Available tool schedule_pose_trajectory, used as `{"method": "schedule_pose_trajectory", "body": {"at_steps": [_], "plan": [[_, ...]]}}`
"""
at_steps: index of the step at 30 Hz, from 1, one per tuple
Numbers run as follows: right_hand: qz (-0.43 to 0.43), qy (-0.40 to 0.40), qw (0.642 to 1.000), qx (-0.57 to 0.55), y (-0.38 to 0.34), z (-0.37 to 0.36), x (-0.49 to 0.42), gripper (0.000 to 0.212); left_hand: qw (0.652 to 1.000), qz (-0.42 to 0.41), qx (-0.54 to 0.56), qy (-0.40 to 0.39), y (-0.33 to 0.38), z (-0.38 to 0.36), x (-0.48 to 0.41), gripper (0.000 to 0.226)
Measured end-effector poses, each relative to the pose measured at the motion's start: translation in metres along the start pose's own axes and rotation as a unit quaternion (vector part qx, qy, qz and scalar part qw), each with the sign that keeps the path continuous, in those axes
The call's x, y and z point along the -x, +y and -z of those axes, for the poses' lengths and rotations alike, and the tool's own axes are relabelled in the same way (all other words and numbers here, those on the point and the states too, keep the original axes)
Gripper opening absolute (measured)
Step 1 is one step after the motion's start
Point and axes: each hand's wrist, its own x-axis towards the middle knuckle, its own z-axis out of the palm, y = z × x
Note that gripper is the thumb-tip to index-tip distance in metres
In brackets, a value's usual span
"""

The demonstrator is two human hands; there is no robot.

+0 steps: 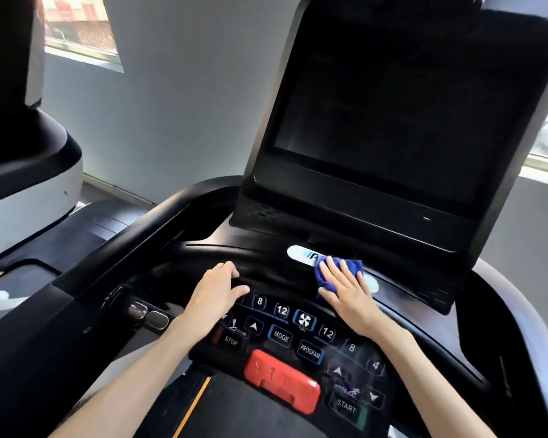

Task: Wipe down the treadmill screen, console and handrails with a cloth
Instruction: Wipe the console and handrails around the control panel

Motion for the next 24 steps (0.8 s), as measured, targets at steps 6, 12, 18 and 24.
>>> {"method": "schedule_pose_trajectory", "body": {"at_steps": [6,12,18,24], "plan": [[0.077,-0.098,0.987,0.105,-0.033,-0.001,-0.052,0.082,0.999,0.012,0.034,-0.005,-0.006,0.002,-0.003,0.032],[0.142,-0.097,0.980,0.100,-0.103,-0.020,-0.101,0.084,0.998,0.000,0.056,-0.013,-0.009,0.007,0.003,0.031],[0.055,-0.151,0.985,0.066,-0.051,0.001,-0.068,0.091,0.997,0.035,0.055,-0.035,-0.040,0.022,0.001,0.031],[0.048,-0.121,0.990,0.050,-0.101,-0.016,-0.103,0.087,0.998,0.049,0.030,-0.024,-0.064,0.036,0.001,0.023]]}}
